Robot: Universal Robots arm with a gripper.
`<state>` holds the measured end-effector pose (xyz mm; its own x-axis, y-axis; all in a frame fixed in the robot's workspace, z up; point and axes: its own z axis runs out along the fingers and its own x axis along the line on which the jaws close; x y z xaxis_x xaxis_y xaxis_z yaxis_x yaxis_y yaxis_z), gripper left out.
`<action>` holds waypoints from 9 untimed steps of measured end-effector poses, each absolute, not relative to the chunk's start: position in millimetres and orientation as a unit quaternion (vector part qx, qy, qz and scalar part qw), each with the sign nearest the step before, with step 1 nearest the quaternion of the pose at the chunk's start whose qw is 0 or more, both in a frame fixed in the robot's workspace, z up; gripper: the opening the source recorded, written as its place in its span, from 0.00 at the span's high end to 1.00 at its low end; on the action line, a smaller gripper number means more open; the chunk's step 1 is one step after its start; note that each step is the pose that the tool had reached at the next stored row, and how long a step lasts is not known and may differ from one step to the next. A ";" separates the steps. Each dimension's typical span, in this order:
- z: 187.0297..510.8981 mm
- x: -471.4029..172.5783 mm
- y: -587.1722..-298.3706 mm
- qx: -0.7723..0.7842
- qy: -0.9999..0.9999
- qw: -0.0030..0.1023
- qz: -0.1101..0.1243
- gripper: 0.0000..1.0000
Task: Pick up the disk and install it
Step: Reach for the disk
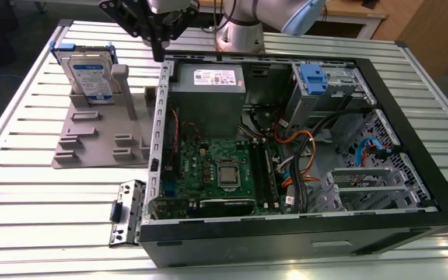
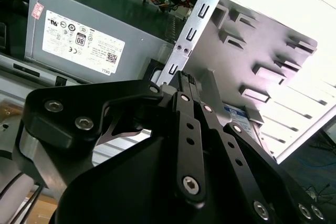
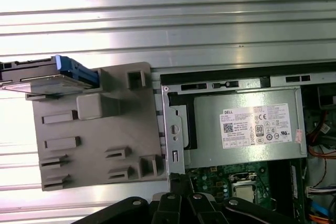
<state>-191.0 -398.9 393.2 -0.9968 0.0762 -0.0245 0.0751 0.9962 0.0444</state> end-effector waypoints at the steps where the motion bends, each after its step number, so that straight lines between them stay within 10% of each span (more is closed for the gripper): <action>1: 393.3 -191.5 -398.9 0.038 0.999 0.013 0.022 0.90; 9: 393.2 -195.6 -398.9 0.038 0.999 0.013 0.022 0.90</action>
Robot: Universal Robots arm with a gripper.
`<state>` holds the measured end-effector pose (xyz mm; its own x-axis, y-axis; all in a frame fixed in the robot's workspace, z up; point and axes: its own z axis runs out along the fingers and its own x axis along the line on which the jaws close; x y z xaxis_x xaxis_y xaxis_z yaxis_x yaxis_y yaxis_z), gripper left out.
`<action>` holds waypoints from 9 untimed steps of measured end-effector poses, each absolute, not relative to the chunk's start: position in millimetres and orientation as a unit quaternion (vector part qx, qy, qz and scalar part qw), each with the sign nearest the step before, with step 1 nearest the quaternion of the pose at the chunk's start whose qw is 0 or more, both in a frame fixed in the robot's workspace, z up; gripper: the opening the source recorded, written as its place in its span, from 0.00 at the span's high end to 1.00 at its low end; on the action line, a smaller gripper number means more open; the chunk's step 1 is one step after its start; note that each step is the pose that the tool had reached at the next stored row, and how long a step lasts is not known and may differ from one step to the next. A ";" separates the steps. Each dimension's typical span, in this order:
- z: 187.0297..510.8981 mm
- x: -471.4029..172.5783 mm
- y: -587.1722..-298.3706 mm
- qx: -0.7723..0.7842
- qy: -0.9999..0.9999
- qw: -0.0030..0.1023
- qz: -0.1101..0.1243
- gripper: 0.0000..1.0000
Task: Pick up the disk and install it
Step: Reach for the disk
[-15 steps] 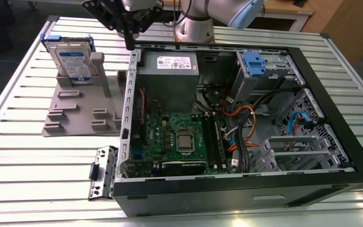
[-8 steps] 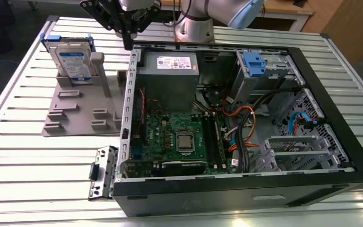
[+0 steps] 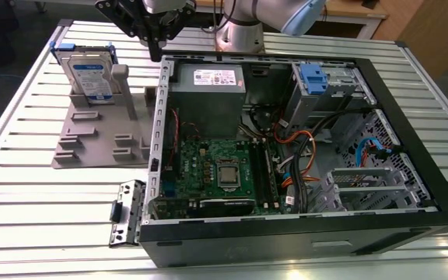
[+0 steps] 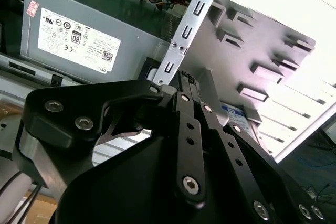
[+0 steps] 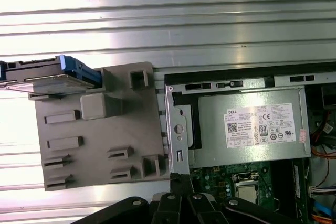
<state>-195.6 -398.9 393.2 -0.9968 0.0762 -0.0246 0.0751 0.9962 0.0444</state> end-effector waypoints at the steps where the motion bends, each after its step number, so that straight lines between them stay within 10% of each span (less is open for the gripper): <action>1: 393.2 -196.0 -398.9 0.038 0.999 0.013 0.022 0.90; 9: 393.2 -198.8 -398.9 0.038 0.999 0.013 0.022 0.90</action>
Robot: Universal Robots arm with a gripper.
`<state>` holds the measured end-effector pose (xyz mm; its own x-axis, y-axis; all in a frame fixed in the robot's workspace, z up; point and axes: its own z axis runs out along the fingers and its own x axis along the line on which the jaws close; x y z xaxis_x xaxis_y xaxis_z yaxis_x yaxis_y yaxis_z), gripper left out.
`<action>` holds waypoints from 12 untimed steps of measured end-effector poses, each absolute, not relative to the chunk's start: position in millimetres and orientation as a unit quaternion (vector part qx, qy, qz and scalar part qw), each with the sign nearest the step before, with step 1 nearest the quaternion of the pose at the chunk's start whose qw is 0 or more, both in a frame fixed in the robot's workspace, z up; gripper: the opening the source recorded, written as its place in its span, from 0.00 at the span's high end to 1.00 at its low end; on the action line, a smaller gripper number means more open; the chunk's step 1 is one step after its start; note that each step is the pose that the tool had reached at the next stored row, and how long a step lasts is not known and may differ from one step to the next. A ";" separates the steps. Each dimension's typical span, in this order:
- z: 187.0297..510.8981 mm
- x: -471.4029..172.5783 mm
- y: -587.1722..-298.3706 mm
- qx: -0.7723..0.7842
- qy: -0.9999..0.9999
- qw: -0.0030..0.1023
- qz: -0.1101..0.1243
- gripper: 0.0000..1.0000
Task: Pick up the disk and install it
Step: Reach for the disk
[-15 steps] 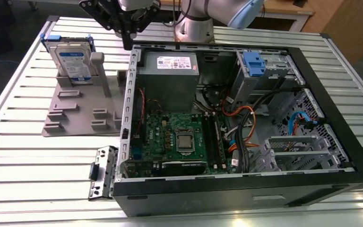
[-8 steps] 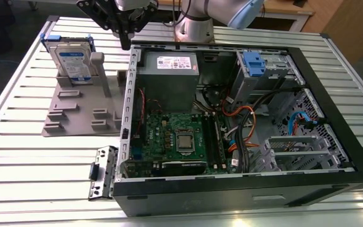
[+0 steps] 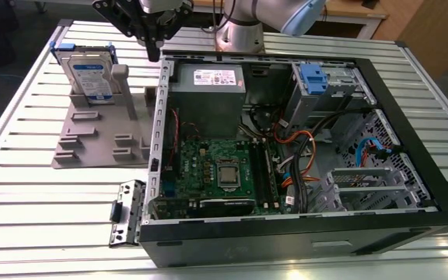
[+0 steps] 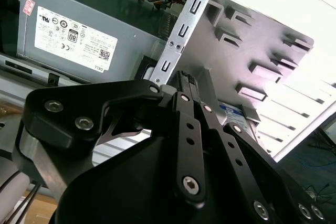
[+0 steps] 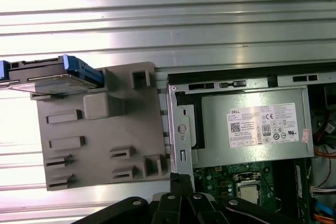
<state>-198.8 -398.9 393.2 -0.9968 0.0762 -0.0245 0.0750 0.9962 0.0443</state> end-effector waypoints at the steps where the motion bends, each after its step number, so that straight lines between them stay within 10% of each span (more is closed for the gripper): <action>1: 393.2 -199.2 -398.9 0.038 0.999 0.013 0.022 0.90; 12: 393.2 -203.4 -398.9 0.038 0.999 0.013 0.022 0.90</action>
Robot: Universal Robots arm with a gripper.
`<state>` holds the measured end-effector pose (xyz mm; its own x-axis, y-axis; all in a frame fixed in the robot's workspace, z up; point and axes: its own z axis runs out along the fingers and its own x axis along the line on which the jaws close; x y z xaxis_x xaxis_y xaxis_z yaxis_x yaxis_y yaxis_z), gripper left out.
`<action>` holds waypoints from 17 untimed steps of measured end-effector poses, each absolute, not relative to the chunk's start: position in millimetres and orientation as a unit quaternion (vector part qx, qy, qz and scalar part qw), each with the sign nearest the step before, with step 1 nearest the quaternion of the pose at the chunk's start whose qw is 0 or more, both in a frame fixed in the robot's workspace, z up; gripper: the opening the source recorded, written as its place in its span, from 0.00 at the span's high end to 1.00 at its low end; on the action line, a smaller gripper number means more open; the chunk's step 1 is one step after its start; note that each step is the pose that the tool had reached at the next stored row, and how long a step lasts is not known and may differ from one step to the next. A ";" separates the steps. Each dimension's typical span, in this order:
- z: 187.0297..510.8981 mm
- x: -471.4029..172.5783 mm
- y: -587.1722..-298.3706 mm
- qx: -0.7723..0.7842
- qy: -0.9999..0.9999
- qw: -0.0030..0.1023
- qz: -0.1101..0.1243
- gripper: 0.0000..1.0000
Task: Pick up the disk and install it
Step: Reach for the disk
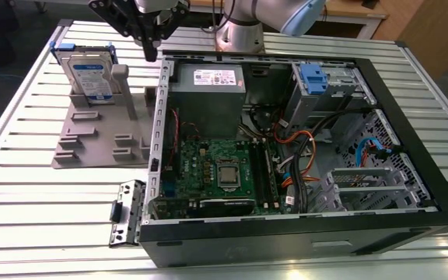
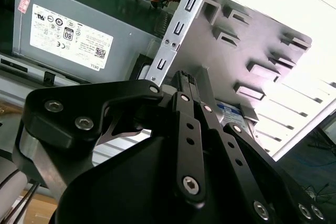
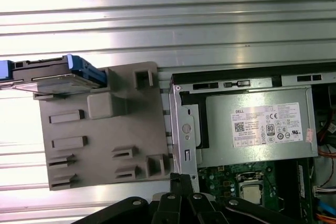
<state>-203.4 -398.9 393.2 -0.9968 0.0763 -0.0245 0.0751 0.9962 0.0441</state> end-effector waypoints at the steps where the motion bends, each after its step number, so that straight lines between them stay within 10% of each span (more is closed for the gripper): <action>1: 393.2 -203.8 -398.9 0.038 0.999 0.013 0.022 0.90; 17: 393.2 -211.7 -398.9 0.038 0.999 0.013 0.022 0.90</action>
